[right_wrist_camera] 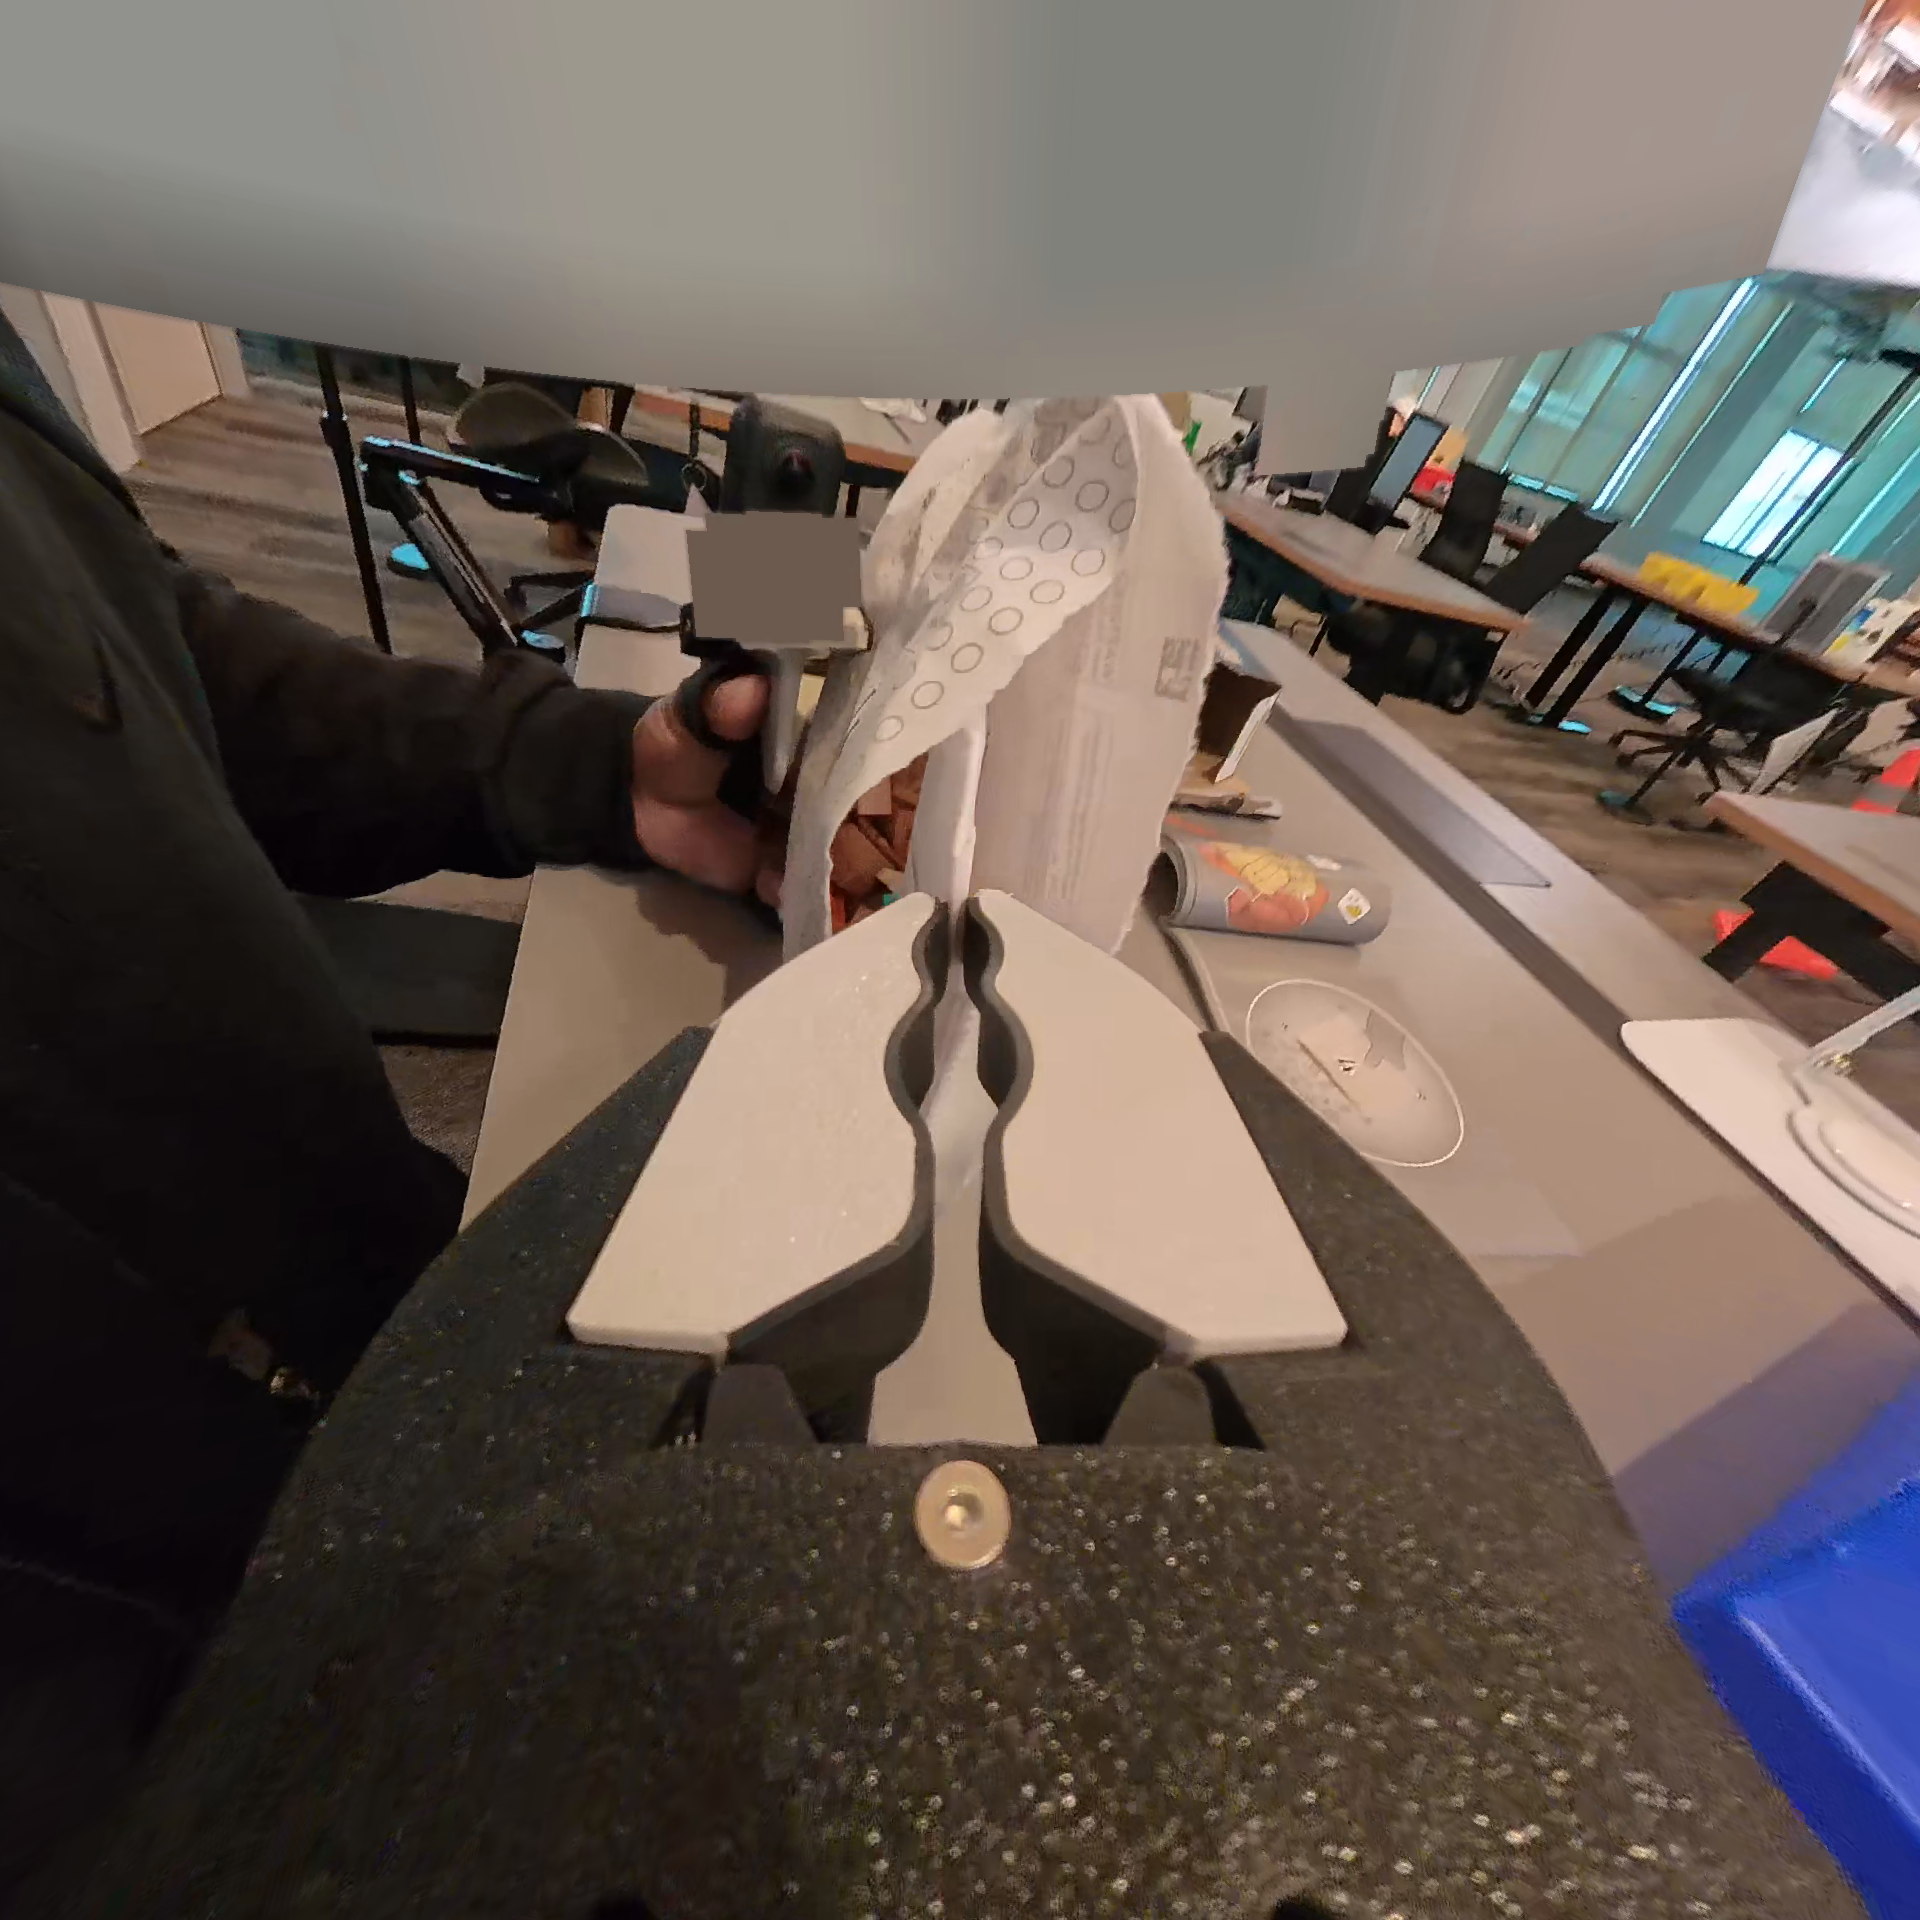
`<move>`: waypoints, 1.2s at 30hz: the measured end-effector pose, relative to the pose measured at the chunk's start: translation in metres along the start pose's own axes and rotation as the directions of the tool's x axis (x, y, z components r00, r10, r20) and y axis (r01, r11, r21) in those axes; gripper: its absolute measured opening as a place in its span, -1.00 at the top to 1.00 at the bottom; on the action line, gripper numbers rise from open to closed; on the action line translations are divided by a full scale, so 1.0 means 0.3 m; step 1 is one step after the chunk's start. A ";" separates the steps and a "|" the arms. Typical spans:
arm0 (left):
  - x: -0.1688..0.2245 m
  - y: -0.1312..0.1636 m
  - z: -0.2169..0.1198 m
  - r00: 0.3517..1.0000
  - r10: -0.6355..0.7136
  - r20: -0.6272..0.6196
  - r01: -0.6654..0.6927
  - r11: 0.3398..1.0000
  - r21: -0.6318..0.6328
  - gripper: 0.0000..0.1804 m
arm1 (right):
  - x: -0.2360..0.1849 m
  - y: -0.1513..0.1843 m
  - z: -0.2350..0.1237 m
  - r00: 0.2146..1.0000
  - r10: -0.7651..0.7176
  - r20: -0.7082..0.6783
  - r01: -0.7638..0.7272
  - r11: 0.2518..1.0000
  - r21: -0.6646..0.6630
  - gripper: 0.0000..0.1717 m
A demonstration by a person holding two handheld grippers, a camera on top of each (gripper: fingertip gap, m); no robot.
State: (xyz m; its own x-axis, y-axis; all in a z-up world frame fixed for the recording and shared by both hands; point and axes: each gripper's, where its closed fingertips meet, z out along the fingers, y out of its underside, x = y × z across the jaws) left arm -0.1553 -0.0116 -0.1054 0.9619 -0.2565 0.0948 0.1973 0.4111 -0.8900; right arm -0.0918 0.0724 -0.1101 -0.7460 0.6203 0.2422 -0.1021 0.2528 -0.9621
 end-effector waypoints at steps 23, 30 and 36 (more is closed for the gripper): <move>-0.070 -0.084 -0.057 0.988 -0.143 0.065 0.129 0.974 0.186 0.59 | -0.011 -0.032 -0.204 0.746 -0.631 -0.215 0.648 0.761 0.014 0.98; -0.067 -0.107 -0.069 0.988 -0.147 0.052 0.132 0.966 0.223 0.59 | 0.010 0.098 -0.200 0.687 -0.713 -0.139 0.690 0.700 -0.185 0.98; -0.017 -0.168 -0.085 0.969 -0.204 -0.136 0.238 0.915 0.326 0.59 | 0.046 0.357 -0.154 0.579 -0.812 0.080 0.732 0.473 -0.491 0.98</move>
State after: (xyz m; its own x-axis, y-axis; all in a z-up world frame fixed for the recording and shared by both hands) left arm -0.1751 -0.0534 -0.0725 0.8665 -0.4518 0.2123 0.4713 0.5999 -0.6466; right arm -0.0825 0.1424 -0.2041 -0.4017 0.0943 0.9109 -0.2711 0.9378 -0.2166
